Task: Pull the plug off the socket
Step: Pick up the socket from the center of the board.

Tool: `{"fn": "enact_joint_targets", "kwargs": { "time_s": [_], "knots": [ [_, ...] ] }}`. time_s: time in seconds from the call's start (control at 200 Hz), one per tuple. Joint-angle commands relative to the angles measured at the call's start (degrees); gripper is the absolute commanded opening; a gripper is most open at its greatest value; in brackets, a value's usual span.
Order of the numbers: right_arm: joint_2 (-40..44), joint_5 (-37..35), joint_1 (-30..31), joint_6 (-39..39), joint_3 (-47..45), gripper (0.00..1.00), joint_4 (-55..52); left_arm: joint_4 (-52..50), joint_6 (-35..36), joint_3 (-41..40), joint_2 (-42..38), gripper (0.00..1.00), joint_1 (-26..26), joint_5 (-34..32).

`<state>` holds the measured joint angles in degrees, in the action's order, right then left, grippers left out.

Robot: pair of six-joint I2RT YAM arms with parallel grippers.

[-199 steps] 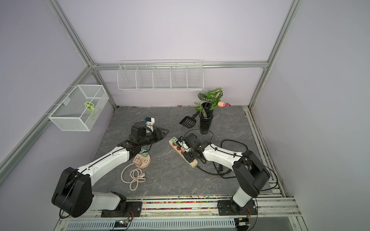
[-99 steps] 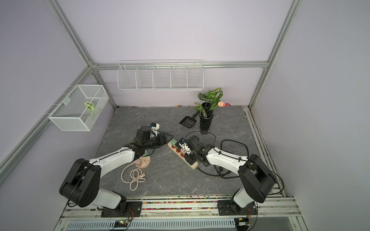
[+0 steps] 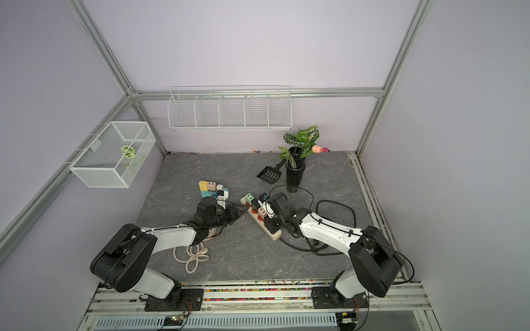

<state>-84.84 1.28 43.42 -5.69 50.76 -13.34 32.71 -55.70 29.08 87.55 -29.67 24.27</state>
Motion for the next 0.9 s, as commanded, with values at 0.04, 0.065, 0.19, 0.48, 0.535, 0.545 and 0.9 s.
{"fn": "enact_joint_targets", "kwargs": {
  "time_s": [0.04, 0.065, 0.19, 0.48, 0.535, 0.545, 0.9],
  "knots": [
    [2.0, 1.7, 0.0, -1.6, -0.8, 0.0, 7.1, 8.7, -2.4, -0.4, -0.9, 0.55, 2.4, -1.7],
    [2.4, 1.7, 0.0, -1.7, -1.0, 0.0, 7.3, 8.1, -2.2, -0.3, -1.3, 0.54, 2.6, -2.6],
    [4.6, 2.0, 0.0, -1.8, -2.2, 0.0, 7.9, -0.3, -1.6, 1.7, -2.3, 0.57, 3.1, -7.3],
    [6.0, 3.5, 0.0, -1.9, -3.1, 0.0, 8.6, 5.6, -8.7, 2.1, 5.0, 0.54, 3.9, -7.3],
    [6.0, 4.3, 0.1, -2.1, -3.2, 0.0, 8.9, 11.2, -10.9, 1.5, 7.5, 0.54, 3.9, -5.6],
    [6.1, 4.4, 0.0, -2.2, -3.2, 0.0, 9.0, 12.3, -11.4, 1.4, 8.1, 0.54, 3.9, -5.4],
    [5.4, 6.0, 0.2, -2.7, -4.3, 0.0, 10.0, 47.1, -22.4, 0.9, 27.1, 0.49, 3.9, 2.9]
  ]
}}
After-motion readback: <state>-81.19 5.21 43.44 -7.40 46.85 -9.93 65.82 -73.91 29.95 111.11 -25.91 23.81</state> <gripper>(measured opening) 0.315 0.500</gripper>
